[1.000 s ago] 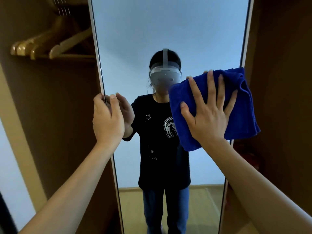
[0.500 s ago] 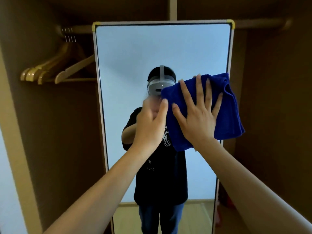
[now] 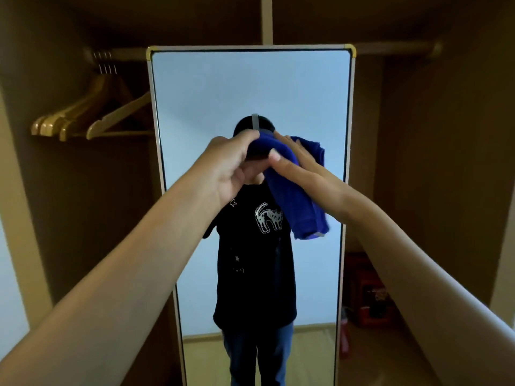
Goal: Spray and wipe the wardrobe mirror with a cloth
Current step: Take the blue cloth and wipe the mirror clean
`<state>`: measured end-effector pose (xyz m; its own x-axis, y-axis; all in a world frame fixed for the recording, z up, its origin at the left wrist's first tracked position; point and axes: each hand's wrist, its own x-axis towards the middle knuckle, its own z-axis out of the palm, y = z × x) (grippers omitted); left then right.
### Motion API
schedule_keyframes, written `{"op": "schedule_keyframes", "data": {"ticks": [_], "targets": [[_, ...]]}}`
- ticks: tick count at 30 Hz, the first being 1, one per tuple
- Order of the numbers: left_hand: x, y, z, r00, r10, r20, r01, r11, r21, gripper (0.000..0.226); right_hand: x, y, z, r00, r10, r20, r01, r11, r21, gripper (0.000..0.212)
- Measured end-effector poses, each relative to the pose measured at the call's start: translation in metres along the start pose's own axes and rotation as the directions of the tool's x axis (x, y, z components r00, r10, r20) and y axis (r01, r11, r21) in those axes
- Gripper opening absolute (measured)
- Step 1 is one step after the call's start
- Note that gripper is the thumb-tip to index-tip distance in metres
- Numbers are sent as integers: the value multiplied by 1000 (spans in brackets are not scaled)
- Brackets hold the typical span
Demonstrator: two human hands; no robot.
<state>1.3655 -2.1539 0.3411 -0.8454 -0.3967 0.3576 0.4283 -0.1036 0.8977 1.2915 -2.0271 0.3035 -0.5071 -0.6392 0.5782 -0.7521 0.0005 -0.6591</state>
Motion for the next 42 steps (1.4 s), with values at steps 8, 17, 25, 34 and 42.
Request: {"op": "schedule_keyframes", "data": {"ticks": [8,17,25,34,42], "targets": [[-20,19,-51,994,-65,-92,44,976,-214,13,-3,-23,-3,989,124,76,-120,991,-51,23],[-38,32,-112,955,-40,-295,95,980,176,21,29,-38,50,964,-116,-240,91,989,-116,24],[-5,40,-110,930,186,-317,-71,936,343,29,65,-38,58,797,-415,-438,226,878,-421,20],[60,76,-93,787,616,-27,-458,613,643,16,141,-66,12,654,-655,-378,122,585,-802,25],[92,57,-89,610,792,-12,-384,308,870,16,161,-69,13,592,-730,-342,-76,372,-925,15]]}}
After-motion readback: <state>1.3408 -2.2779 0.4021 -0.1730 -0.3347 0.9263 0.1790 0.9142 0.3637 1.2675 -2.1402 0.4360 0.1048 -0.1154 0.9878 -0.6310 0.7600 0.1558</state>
